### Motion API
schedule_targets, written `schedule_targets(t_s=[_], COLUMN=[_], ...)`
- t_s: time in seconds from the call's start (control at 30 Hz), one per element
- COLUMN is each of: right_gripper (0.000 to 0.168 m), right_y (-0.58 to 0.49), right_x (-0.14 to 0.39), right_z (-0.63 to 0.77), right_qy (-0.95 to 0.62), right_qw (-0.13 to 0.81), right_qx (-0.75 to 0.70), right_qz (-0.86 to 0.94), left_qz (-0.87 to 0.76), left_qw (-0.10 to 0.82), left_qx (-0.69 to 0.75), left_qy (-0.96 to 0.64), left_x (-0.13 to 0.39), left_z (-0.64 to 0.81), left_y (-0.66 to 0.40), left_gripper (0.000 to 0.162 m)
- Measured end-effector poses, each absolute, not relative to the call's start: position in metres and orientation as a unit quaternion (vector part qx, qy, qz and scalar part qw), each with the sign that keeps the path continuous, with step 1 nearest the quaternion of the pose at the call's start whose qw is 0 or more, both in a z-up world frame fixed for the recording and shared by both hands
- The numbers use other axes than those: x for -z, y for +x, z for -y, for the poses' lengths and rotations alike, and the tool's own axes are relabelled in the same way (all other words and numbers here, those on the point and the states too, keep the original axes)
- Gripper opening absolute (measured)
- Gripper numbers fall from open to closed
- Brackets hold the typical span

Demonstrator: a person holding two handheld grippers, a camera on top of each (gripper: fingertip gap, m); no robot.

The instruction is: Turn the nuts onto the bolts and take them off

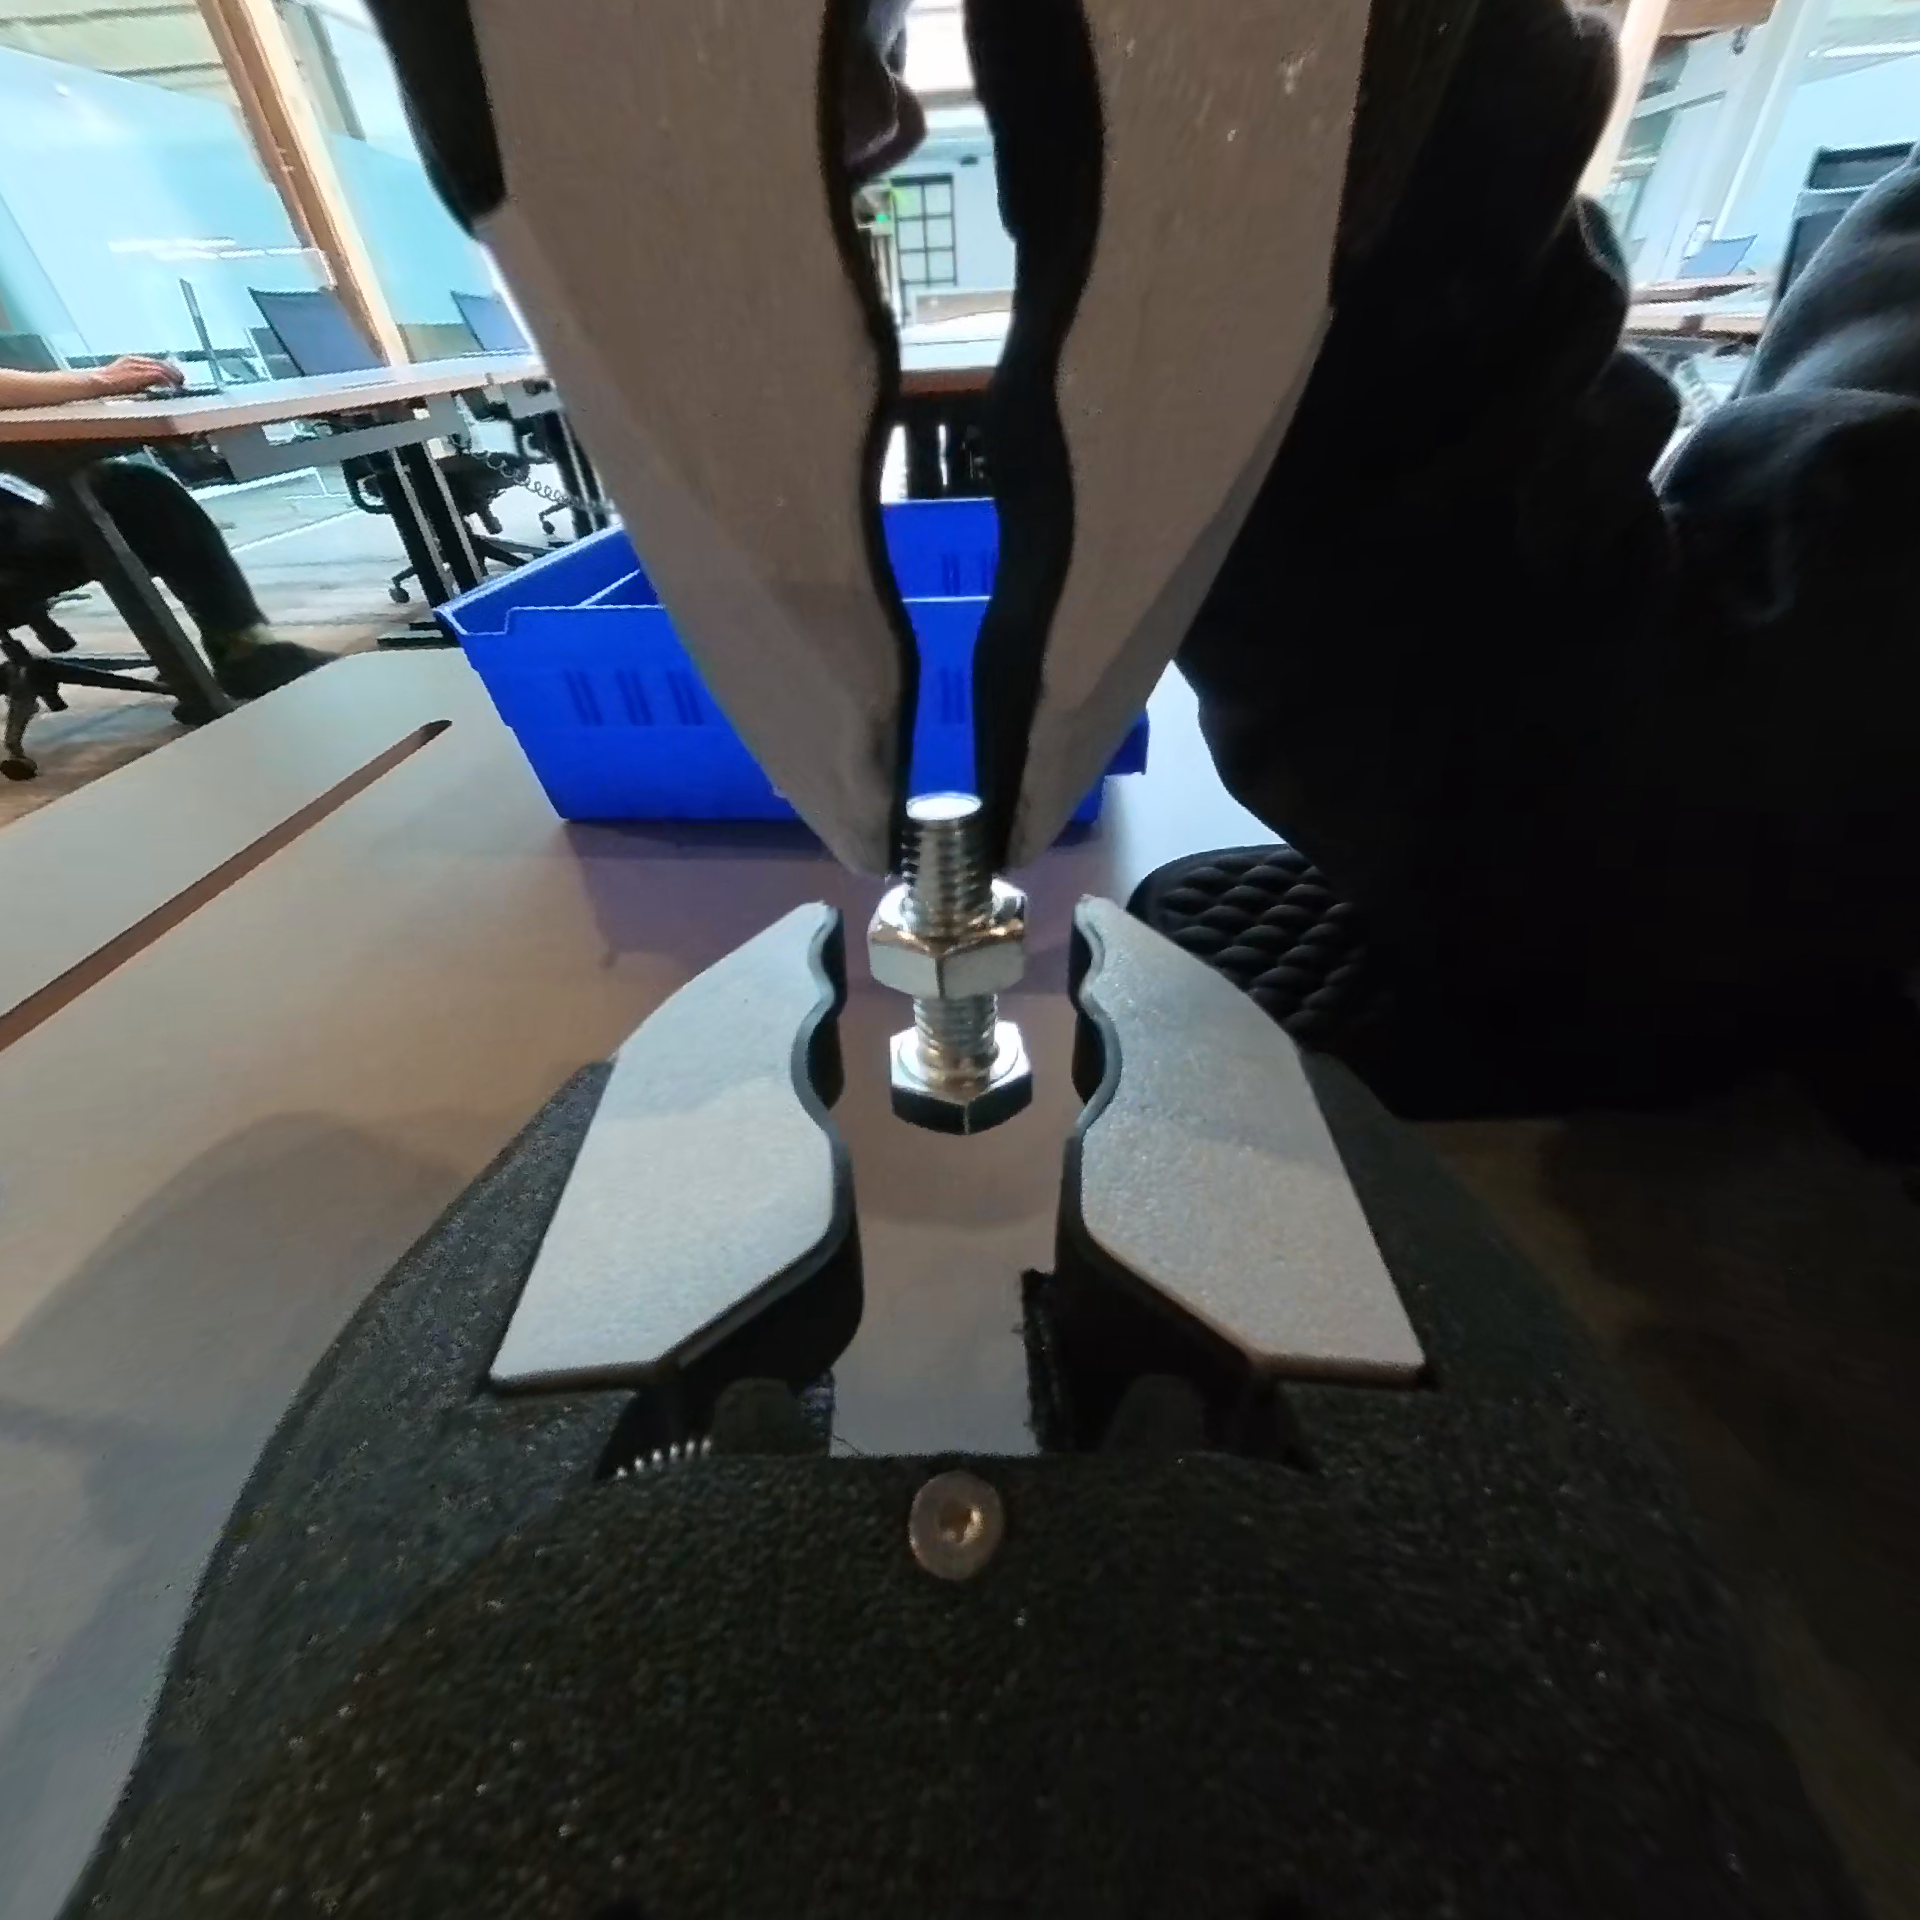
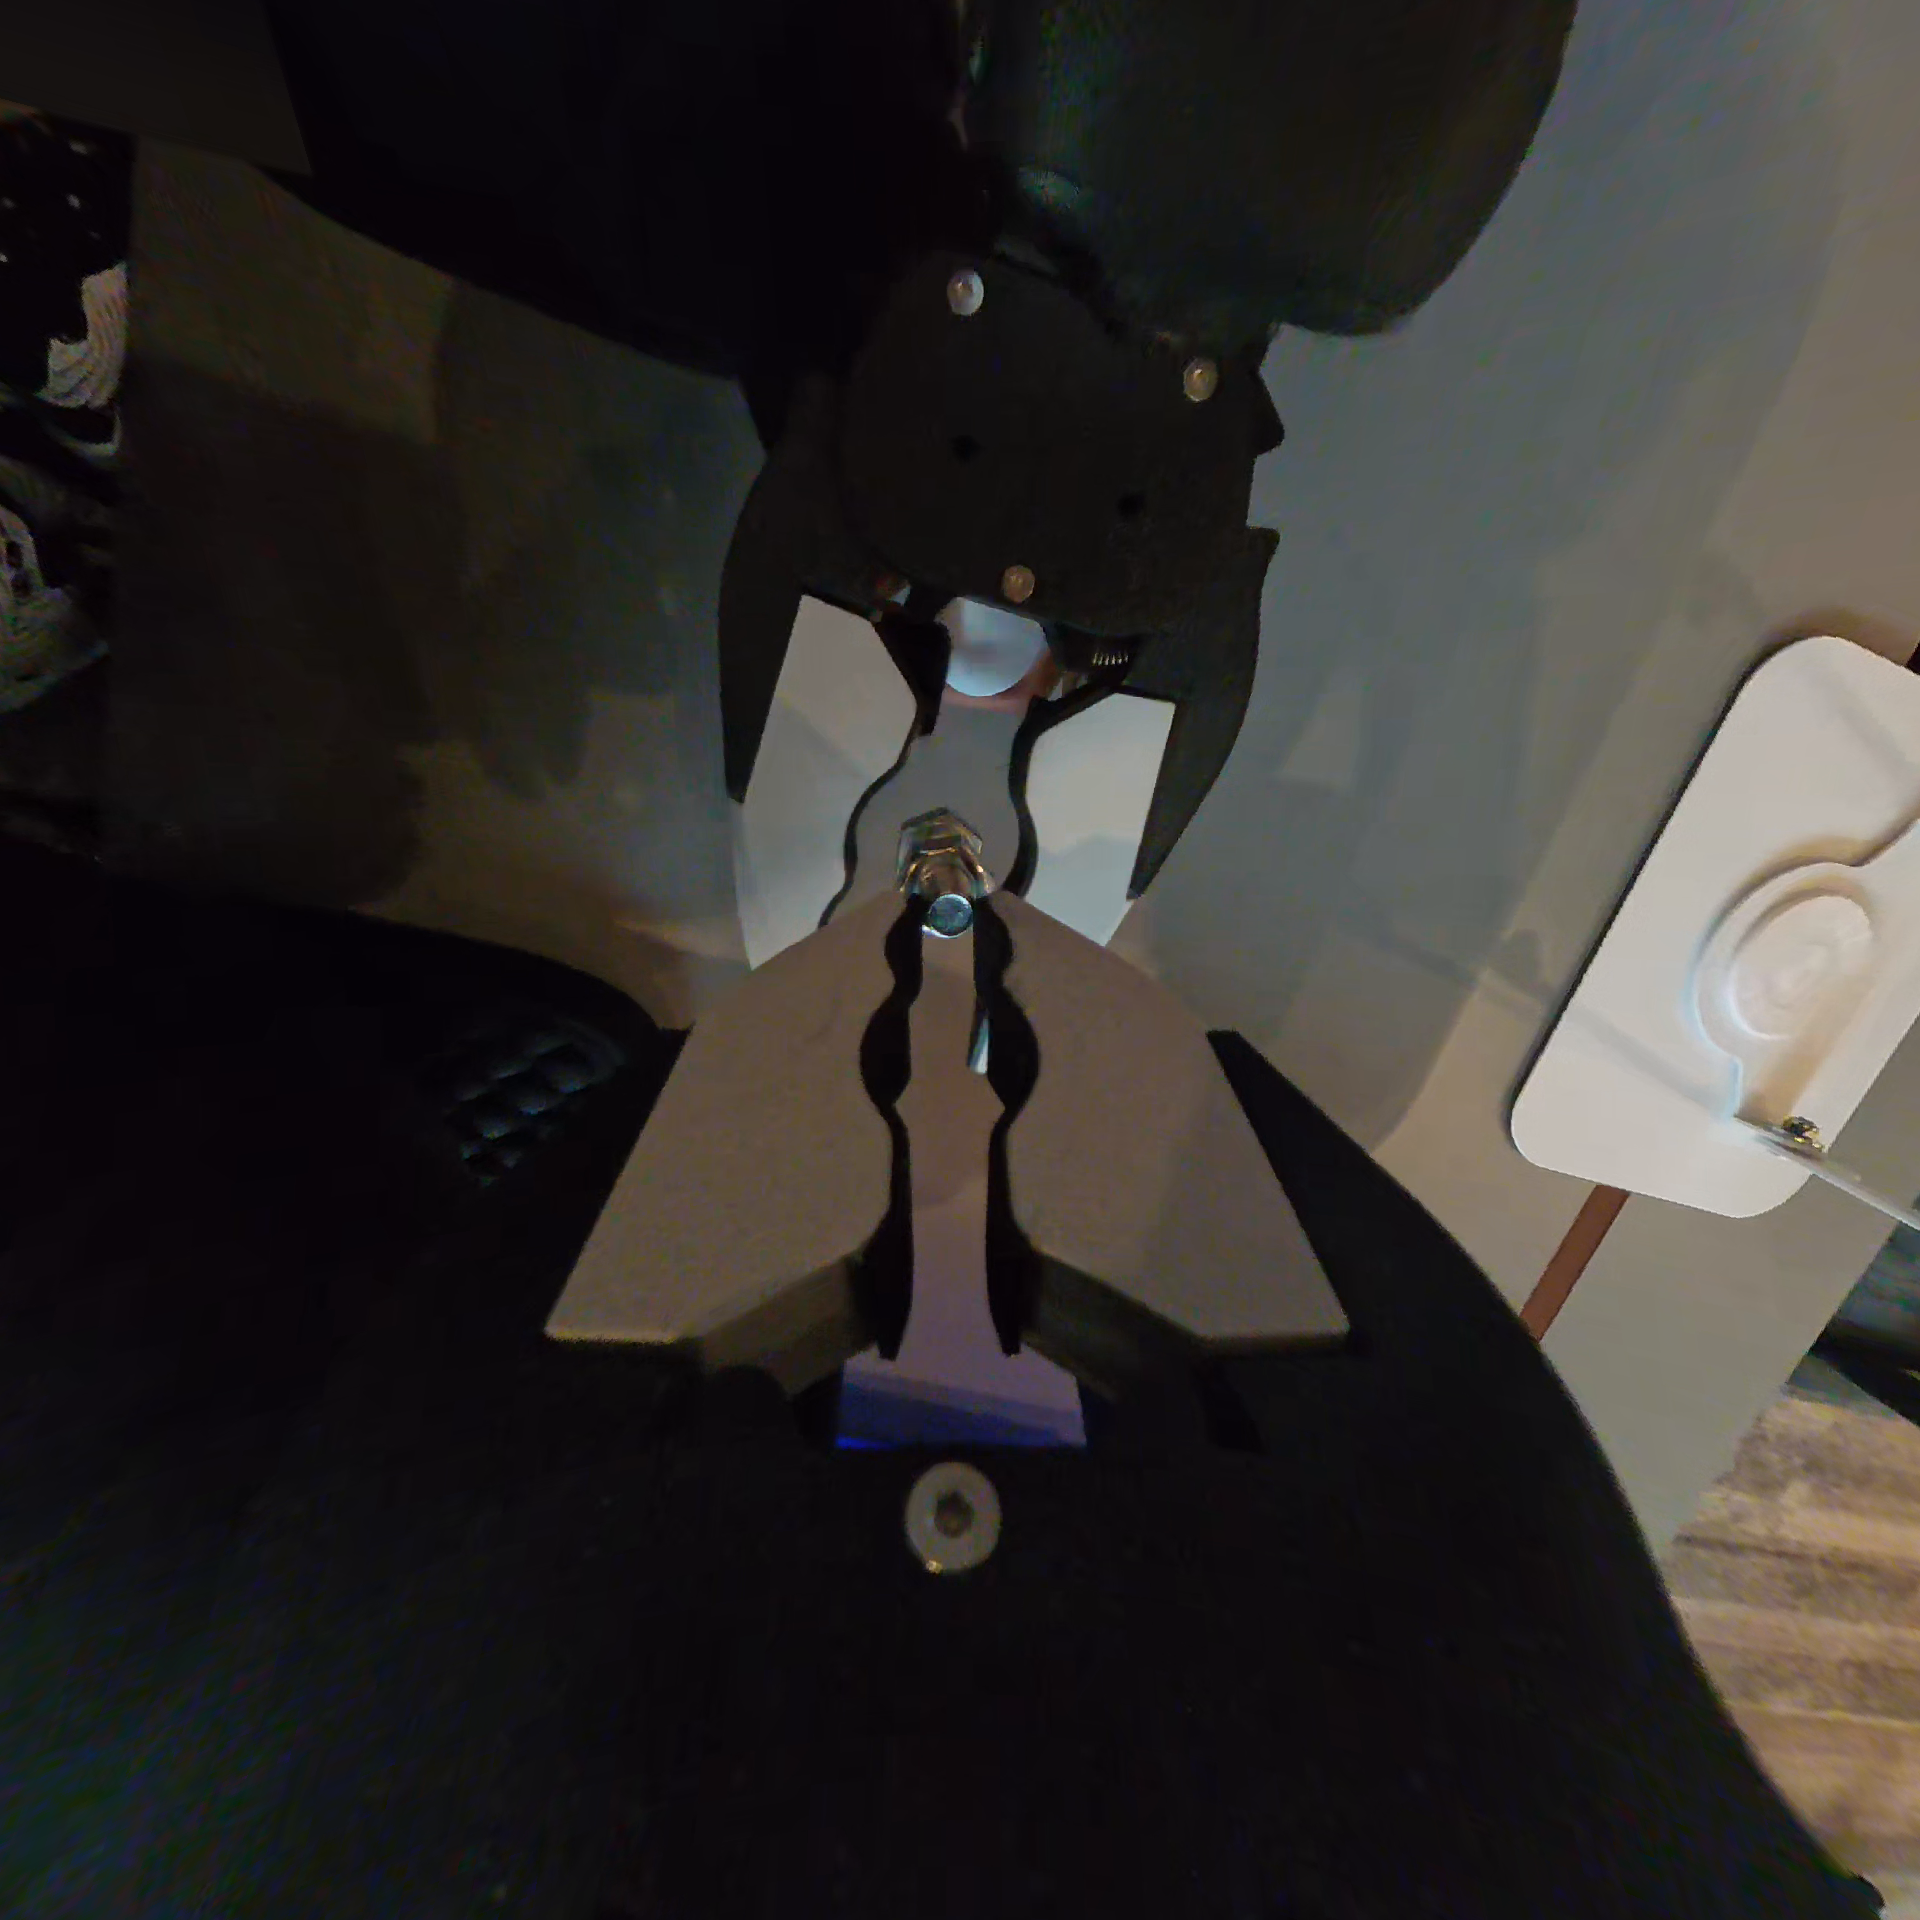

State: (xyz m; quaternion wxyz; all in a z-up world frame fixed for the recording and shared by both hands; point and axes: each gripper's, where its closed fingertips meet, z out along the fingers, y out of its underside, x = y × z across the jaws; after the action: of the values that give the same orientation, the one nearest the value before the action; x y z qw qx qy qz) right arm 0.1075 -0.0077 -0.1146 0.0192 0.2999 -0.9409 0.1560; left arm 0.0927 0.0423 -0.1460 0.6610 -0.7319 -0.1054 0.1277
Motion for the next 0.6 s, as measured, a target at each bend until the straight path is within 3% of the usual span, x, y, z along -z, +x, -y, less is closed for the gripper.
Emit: schedule_targets(t_s=[0.6], right_gripper=[0.008], right_y=[0.1094], right_x=[0.1148], right_z=[0.0094], right_qy=[0.301], right_qw=[0.013], right_qx=[-0.159], right_qz=[0.94], left_qz=[0.1], left_qw=[0.659], left_qx=[-0.113], left_qy=[-0.737], left_x=[0.1475], left_z=[-0.0438], left_y=[0.0958], left_gripper=[0.013])
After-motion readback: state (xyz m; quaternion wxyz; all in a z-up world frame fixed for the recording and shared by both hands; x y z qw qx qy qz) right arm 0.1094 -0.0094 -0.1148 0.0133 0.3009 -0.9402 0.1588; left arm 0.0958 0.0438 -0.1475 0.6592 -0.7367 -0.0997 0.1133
